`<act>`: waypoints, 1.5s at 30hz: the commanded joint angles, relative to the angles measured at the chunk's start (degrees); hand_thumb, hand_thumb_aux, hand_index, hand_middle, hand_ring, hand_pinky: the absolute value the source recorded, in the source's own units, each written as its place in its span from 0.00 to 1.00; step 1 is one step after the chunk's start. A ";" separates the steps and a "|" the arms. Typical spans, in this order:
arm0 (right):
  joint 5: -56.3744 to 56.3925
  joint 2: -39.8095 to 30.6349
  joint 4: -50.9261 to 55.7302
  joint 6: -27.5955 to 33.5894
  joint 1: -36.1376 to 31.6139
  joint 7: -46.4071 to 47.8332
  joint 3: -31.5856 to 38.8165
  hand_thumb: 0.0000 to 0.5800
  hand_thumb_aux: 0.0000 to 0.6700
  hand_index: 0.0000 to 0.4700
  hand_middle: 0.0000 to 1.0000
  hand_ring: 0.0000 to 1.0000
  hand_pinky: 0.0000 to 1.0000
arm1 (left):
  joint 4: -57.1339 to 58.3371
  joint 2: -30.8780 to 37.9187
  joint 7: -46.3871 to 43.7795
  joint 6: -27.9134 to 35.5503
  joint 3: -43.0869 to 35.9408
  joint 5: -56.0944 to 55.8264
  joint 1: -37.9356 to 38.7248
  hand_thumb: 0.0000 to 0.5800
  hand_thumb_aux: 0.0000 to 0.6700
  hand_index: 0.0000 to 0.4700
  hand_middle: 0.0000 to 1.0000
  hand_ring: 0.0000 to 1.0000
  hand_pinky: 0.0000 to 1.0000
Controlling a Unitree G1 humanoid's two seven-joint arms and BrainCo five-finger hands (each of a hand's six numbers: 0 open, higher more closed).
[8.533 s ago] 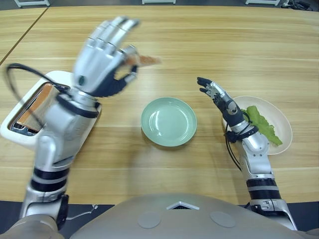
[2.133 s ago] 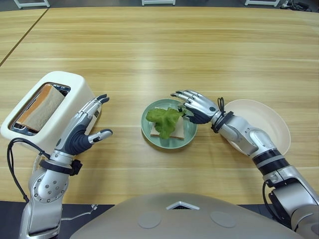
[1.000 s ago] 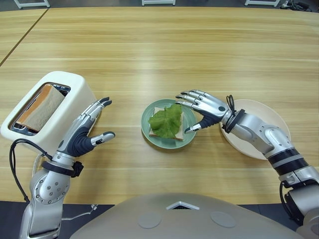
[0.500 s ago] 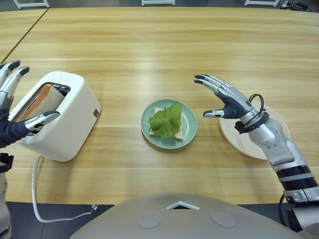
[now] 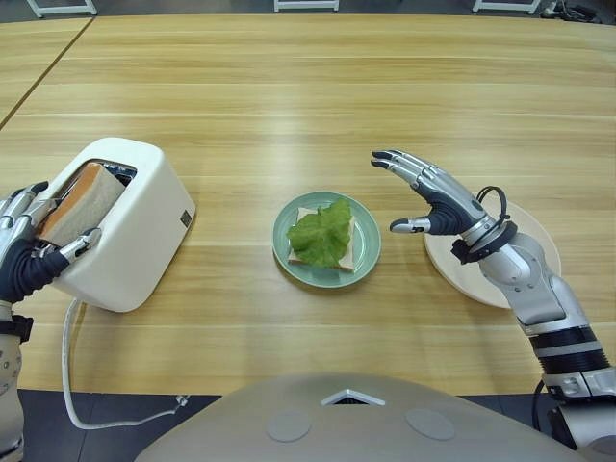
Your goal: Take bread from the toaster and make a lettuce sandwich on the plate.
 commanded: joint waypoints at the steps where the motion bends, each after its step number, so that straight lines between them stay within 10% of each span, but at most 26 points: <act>1: -0.96 0.58 0.02 -0.31 0.06 0.72 -0.30 0.00 0.00 0.00 0.00 0.00 0.00 | 0.83 0.37 -0.36 0.24 -0.57 -1.07 0.52 0.91 0.69 0.69 0.00 0.00 0.00; 4: -1.54 0.76 -0.08 -0.38 0.11 0.71 -0.43 0.00 0.00 0.00 0.00 0.00 0.00 | 0.21 0.64 0.13 -0.18 -0.34 -2.34 0.17 1.00 0.99 0.99 0.00 0.00 0.00; 21: -2.63 1.75 1.09 -0.78 -0.90 0.02 -1.47 0.00 0.00 0.00 0.00 0.00 0.00 | -6.20 6.19 4.32 -3.80 6.41 -14.78 -14.52 1.00 1.00 1.00 0.00 0.00 0.00; 32: -2.73 3.34 3.60 0.06 -3.83 -1.07 -2.02 0.00 0.00 0.00 0.00 0.00 0.00 | -10.56 1.80 1.25 0.30 -27.40 5.17 -32.74 1.00 1.00 1.00 0.00 0.00 0.00; 45: -2.99 4.31 6.38 -0.20 -5.91 -0.93 -1.72 0.00 0.00 0.00 0.00 0.00 0.00 | 15.06 -6.13 16.16 -6.24 -61.54 39.26 -43.76 1.00 1.00 1.00 0.00 0.00 0.00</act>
